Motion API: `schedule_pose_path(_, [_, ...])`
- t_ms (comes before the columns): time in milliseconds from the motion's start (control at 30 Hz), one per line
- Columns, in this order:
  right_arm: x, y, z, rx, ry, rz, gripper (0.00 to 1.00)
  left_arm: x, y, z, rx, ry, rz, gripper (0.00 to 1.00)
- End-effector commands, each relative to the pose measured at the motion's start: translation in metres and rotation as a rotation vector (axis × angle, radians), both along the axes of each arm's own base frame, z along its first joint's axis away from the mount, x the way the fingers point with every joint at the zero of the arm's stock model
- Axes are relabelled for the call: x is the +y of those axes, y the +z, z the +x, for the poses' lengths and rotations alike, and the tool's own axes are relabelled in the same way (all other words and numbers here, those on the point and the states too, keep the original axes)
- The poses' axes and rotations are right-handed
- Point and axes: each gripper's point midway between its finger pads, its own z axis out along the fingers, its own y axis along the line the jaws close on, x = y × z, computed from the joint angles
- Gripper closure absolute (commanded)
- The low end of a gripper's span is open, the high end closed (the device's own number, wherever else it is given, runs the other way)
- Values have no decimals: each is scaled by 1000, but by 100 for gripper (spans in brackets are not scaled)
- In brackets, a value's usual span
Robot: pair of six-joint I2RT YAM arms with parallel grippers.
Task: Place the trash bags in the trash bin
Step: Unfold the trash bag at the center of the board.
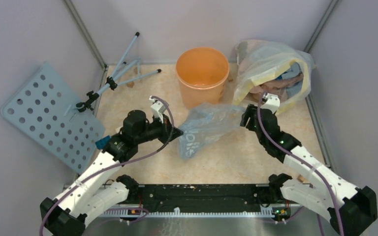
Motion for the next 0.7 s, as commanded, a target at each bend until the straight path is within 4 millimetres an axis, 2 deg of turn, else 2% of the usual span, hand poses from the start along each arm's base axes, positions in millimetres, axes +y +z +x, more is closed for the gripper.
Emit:
schedule_pose_path(0, [27,37,-10,-111,260,-1,32,-8,2,1,20,-29,-38,100])
schedule_pose_path(67, [42,56,-21,-162,393,12,26,-13,5,-3,30,-65,-56,100])
schedule_pose_path(133, [51,65,-30,-173,478,11,24,-17,9,-7,28,-103,-62,100])
schedule_pose_path(333, [83,77,-57,-237,733,59,22,-23,19,-17,45,-181,-80,100])
schedule_pose_path(500, [88,81,-59,-256,753,86,22,-29,25,-39,175,-288,-94,100])
schedule_pose_path(600, [86,83,-54,-253,721,87,22,-36,44,-65,246,-442,-161,100])
schedule_pose_path(667, [84,83,-50,-239,701,81,22,-39,56,-75,263,-516,-210,100])
